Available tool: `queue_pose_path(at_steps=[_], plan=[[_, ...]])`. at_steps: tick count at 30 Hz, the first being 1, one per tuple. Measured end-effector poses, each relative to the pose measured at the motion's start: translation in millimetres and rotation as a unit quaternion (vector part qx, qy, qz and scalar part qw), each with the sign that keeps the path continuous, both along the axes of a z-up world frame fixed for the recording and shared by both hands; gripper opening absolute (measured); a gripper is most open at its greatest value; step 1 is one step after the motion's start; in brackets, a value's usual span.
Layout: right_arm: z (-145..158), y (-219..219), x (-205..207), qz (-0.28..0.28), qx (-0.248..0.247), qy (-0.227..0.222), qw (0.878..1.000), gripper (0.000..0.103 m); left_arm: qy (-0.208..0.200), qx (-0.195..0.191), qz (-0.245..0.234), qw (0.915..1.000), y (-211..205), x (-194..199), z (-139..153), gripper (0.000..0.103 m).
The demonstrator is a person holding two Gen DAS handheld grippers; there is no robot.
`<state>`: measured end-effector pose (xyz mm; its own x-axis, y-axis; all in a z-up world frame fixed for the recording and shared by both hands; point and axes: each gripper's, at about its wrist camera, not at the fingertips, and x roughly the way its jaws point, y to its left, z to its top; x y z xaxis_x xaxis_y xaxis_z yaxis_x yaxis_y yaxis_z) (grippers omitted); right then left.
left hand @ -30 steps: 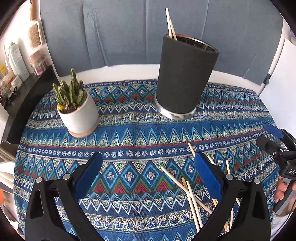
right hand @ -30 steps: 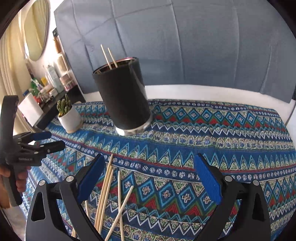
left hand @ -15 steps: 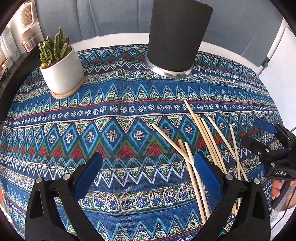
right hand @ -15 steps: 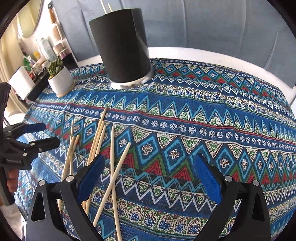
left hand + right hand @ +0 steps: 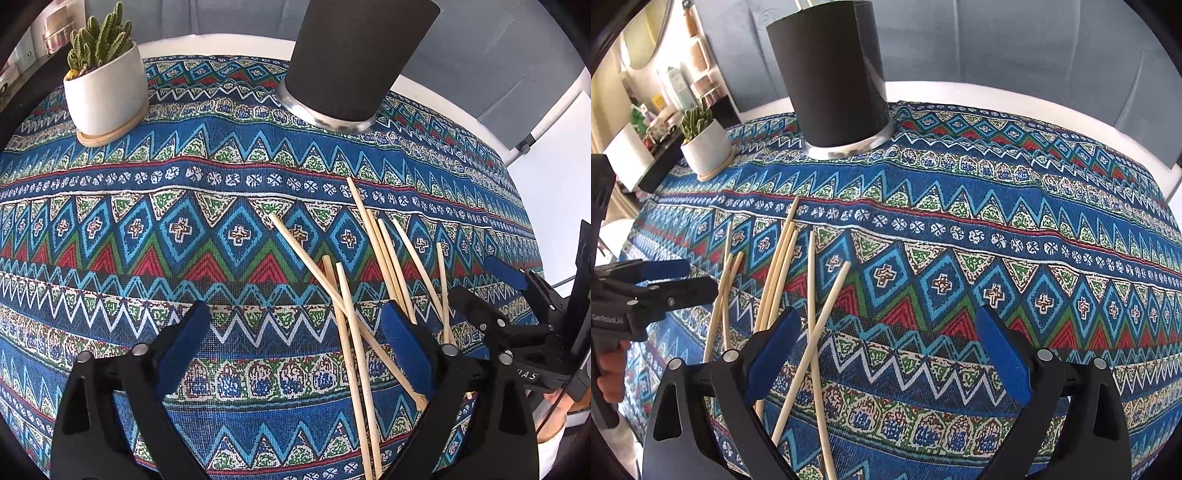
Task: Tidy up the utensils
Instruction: 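Return both tools to the stick pile and close each on one stick, then lift the sticks with both tools and bring them above the black cup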
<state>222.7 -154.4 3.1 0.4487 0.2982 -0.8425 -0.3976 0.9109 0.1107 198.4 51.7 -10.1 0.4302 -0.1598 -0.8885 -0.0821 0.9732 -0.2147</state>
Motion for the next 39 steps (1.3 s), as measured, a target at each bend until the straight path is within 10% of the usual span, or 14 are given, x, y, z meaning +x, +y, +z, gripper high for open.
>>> queue_pose_path(at_steps=[8, 17, 39], plan=[[-2, 6, -2, 0.001, -0.031, 0.006, 1.000, 0.049, -0.008, 0.056, -0.020, 0.9982, -24, 7, 0, 0.053], [0, -14, 0, -0.010, 0.007, 0.029, 0.999, 0.006, 0.003, -0.006, -0.028, 0.9996, -15, -1, 2, 0.011], [12, -34, -16, -0.002, 0.032, 0.035, 0.999, 0.008, -0.023, 0.027, -0.046, 0.9983, 7, -31, 44, 0.006]])
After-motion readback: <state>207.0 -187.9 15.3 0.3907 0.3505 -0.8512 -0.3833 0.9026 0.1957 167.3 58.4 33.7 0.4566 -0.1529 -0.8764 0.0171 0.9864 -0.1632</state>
